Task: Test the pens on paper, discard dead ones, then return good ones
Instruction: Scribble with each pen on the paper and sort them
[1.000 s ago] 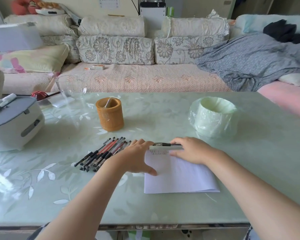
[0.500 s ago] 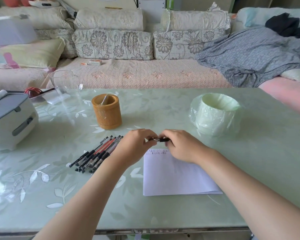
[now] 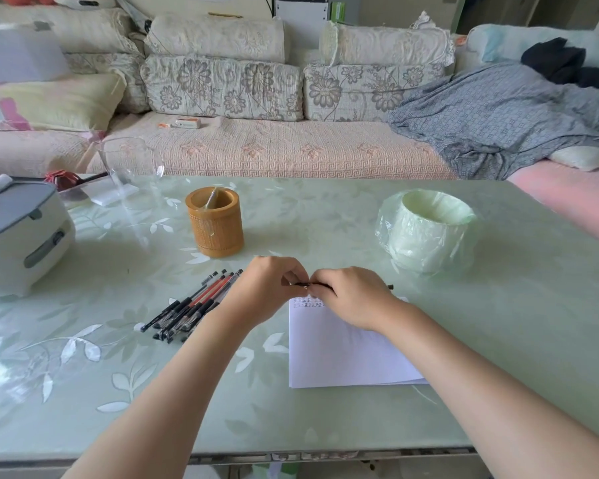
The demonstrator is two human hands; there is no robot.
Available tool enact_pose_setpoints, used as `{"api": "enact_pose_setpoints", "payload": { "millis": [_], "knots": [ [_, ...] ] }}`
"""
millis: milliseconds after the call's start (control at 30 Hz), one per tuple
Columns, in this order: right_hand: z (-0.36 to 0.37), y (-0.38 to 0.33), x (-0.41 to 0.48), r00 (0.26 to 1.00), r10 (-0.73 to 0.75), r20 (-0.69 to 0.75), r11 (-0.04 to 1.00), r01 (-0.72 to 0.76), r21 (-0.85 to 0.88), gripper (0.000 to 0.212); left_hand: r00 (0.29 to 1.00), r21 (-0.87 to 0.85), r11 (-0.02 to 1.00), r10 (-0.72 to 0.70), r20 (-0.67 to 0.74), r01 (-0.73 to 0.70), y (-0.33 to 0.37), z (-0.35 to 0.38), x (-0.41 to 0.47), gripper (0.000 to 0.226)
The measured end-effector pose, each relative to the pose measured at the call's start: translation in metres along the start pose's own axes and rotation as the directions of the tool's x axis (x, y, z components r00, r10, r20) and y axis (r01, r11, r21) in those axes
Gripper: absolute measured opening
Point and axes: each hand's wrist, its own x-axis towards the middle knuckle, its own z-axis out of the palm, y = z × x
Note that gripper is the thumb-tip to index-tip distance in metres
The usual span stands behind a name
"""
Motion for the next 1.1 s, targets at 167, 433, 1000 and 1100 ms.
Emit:
{"api": "enact_pose_setpoints", "payload": {
  "millis": [167, 433, 1000, 1100],
  "knots": [
    [0.001, 0.003, 0.0, 0.999, 0.025, 0.04, 0.997, -0.028, 0.078, 0.025, 1.0, -0.023, 1.0, 0.022, 0.02, -0.022, -0.004, -0.003, 0.002, 0.014],
    [-0.001, 0.029, 0.007, 0.999, 0.051, 0.001, 0.981, -0.05, 0.189, 0.016, 0.999, 0.123, 0.991, 0.049, 0.017, -0.051, -0.017, 0.001, 0.007, 0.019],
    [0.025, 0.027, -0.003, 0.974, 0.204, 0.094, 0.474, -0.182, 0.861, 0.046, 0.983, 0.306, 0.951, -0.093, 0.156, 0.041, -0.027, 0.011, -0.001, 0.016],
    [0.025, 0.027, -0.005, 0.968, 0.236, 0.082, 0.466, -0.187, 0.865, 0.025, 0.978, 0.265, 0.962, -0.111, 0.177, 0.062, -0.028, 0.015, 0.001, 0.017]
  ]
}}
